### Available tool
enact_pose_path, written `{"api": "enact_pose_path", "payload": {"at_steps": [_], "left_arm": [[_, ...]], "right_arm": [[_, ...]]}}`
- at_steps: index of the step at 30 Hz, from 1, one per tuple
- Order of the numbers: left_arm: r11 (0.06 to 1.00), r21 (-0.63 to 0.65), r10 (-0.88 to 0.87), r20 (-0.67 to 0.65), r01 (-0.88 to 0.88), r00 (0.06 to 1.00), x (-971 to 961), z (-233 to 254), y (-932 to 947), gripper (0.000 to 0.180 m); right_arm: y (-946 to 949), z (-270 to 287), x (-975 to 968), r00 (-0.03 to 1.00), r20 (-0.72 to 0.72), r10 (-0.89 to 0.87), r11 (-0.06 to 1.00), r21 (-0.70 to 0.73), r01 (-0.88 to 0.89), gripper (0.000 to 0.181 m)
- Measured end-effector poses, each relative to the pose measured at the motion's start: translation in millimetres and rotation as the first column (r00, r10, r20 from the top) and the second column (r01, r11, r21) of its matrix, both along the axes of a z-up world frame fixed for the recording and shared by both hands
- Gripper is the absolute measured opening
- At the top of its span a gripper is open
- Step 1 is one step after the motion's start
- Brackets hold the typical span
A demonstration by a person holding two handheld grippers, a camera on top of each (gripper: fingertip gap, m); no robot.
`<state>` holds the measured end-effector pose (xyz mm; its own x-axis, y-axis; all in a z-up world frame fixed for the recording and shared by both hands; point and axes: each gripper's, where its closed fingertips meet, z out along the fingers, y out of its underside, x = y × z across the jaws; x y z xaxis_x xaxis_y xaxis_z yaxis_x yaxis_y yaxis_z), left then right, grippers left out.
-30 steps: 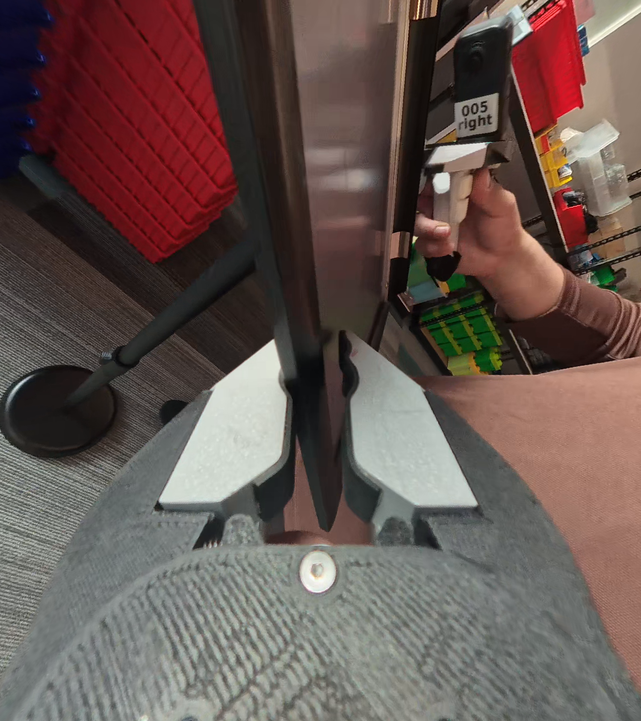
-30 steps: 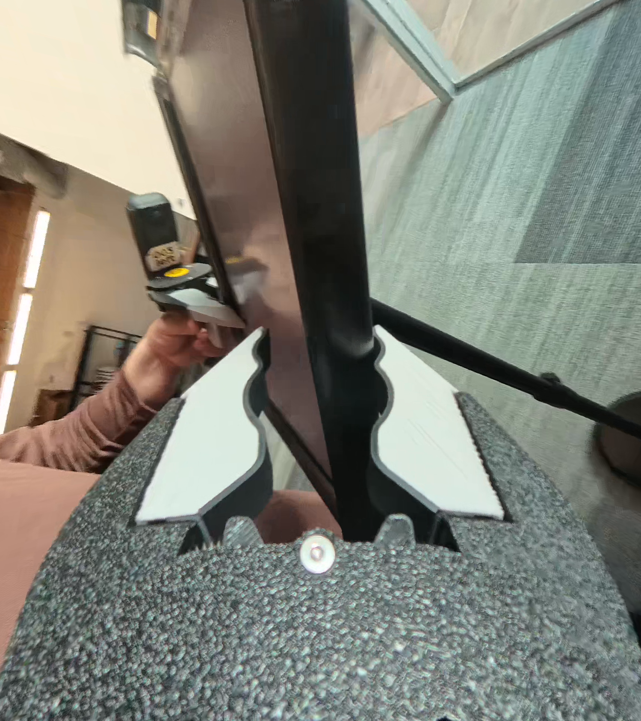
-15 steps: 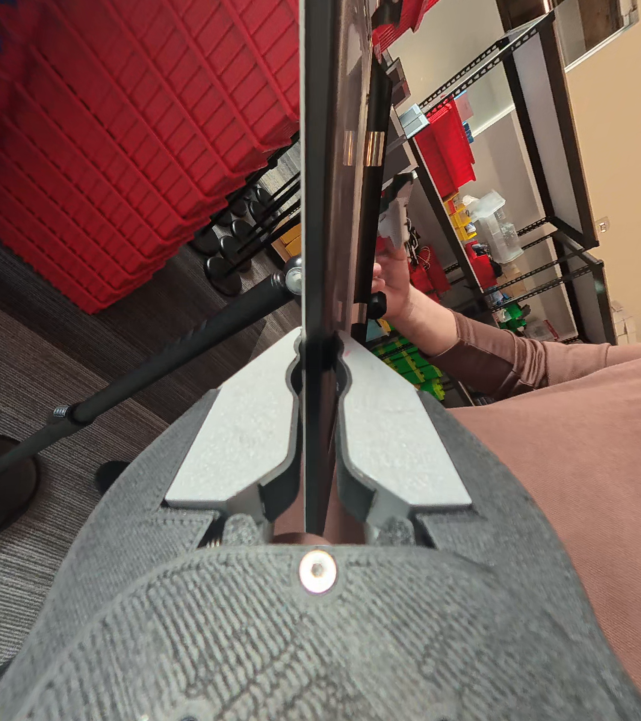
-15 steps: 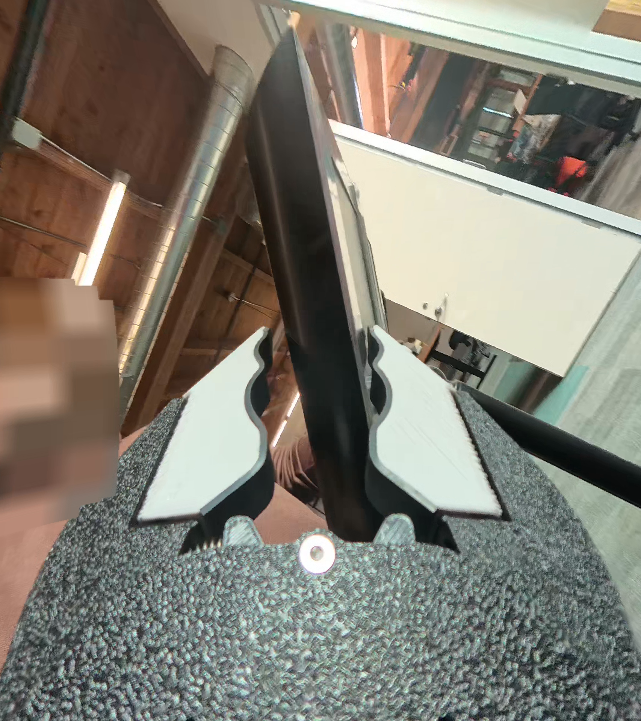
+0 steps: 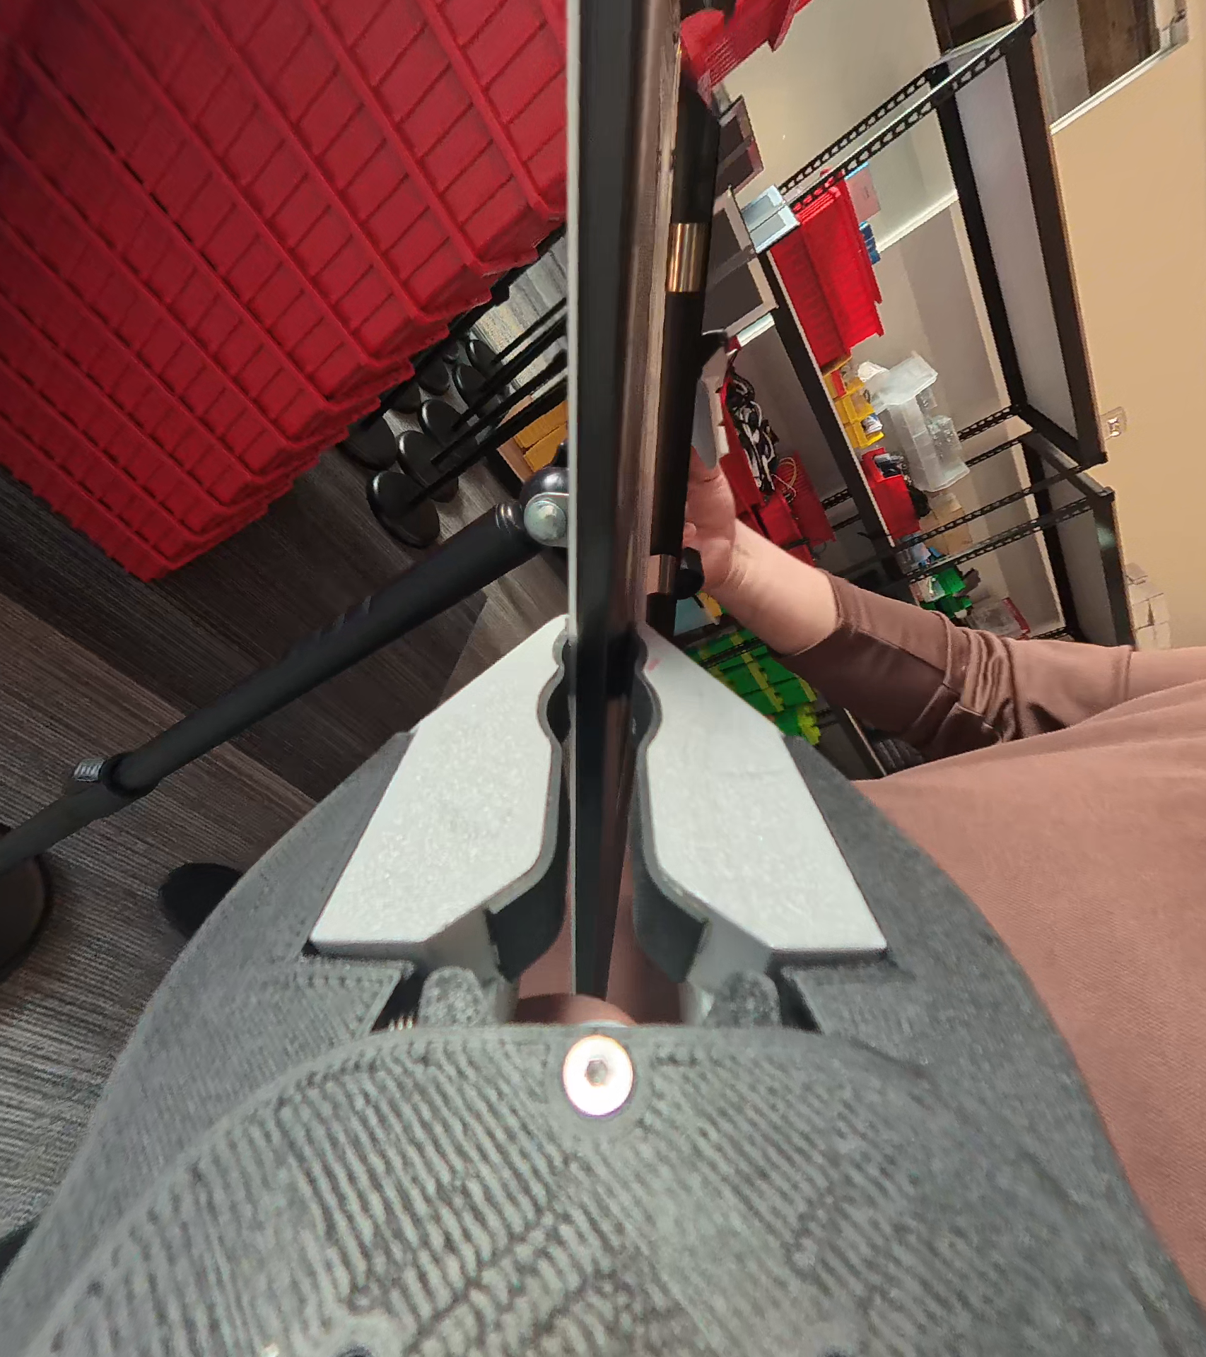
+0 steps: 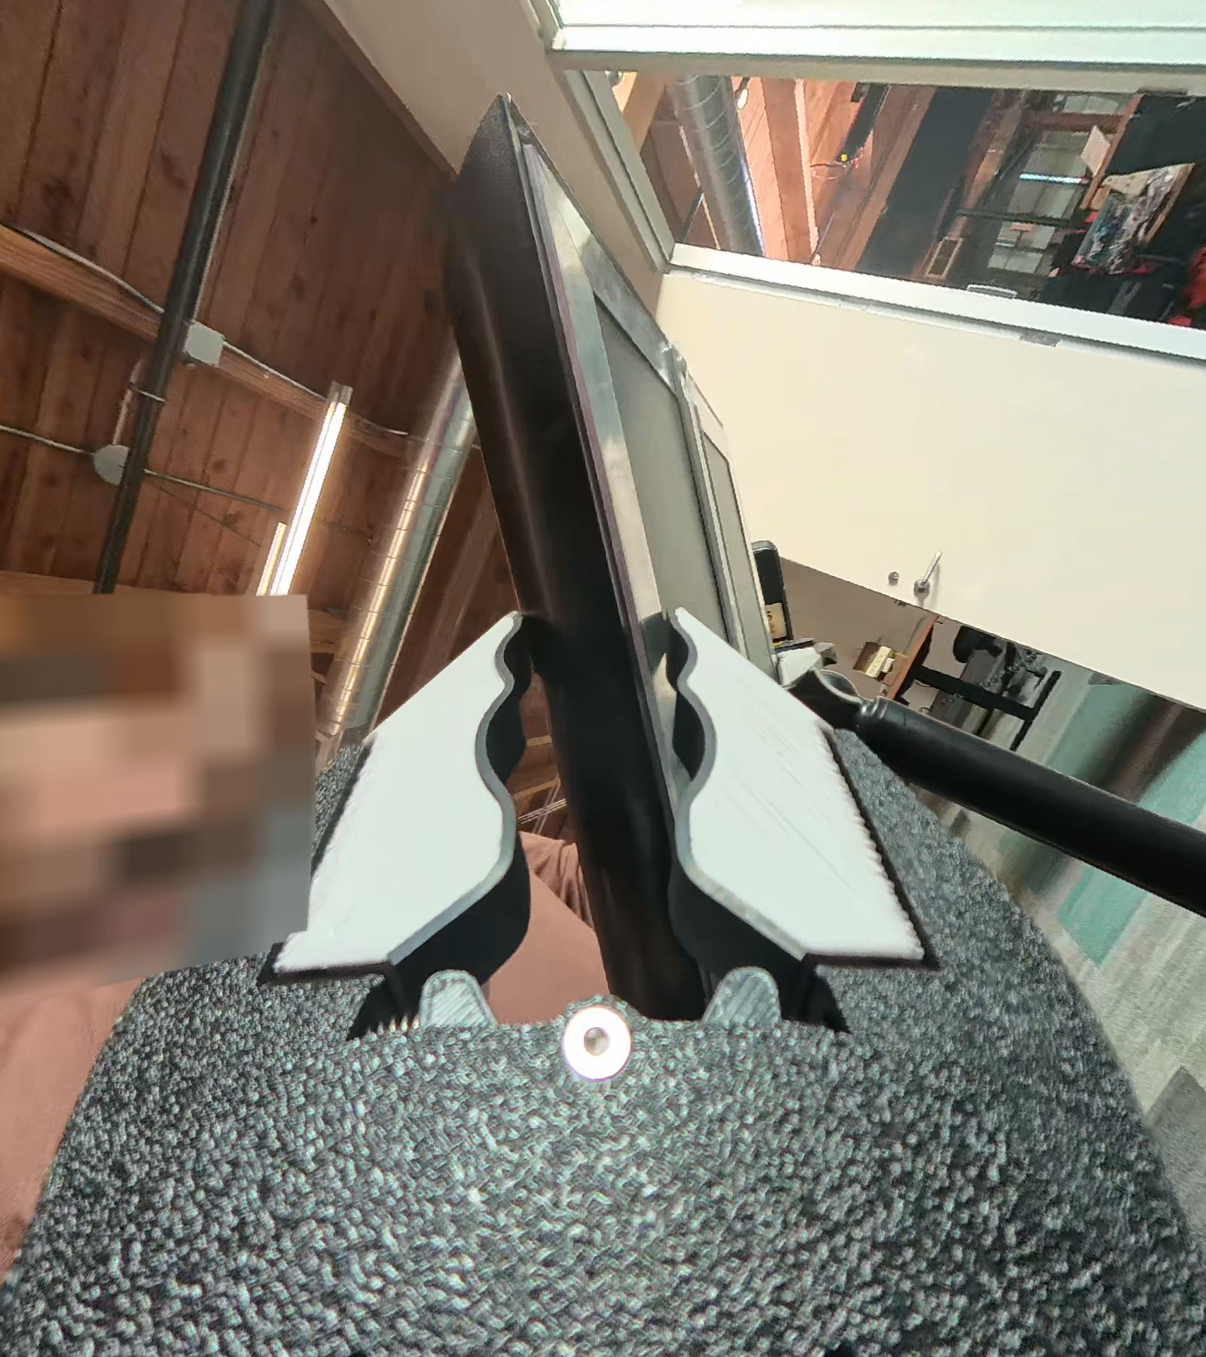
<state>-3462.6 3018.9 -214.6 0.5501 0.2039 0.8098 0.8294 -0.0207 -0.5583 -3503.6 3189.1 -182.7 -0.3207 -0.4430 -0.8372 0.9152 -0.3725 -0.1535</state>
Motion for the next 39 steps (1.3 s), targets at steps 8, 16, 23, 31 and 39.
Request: {"api": "enact_pose_path", "payload": {"at_steps": [8,16,23,31,39], "left_arm": [[0.998,-0.055,0.023,-0.009,-0.023,1.000,-10,0,-5,0.011],[0.999,-0.015,0.048,-0.007,-0.048,0.999,-22,8,-13,0.018],[0.987,-0.007,0.158,0.035,-0.158,0.987,-101,62,-24,0.092],[0.986,0.091,0.126,0.123,-0.138,0.984,-125,88,4,0.035],[0.979,0.100,0.158,0.174,-0.177,0.972,-131,64,4,0.033]], "right_arm": [[-29,-27,-15,0.997,-0.071,-0.037,0.798,0.598,0.072,0.009],[-14,-4,-33,0.984,-0.179,-0.004,0.734,0.668,0.125,0.051],[-15,50,-90,0.993,-0.120,0.020,0.718,0.692,0.069,0.072],[-37,44,-96,0.999,0.028,0.041,0.742,0.668,-0.049,0.041],[-38,24,-95,0.999,0.050,0.002,0.792,0.610,-0.032,0.036]]}}
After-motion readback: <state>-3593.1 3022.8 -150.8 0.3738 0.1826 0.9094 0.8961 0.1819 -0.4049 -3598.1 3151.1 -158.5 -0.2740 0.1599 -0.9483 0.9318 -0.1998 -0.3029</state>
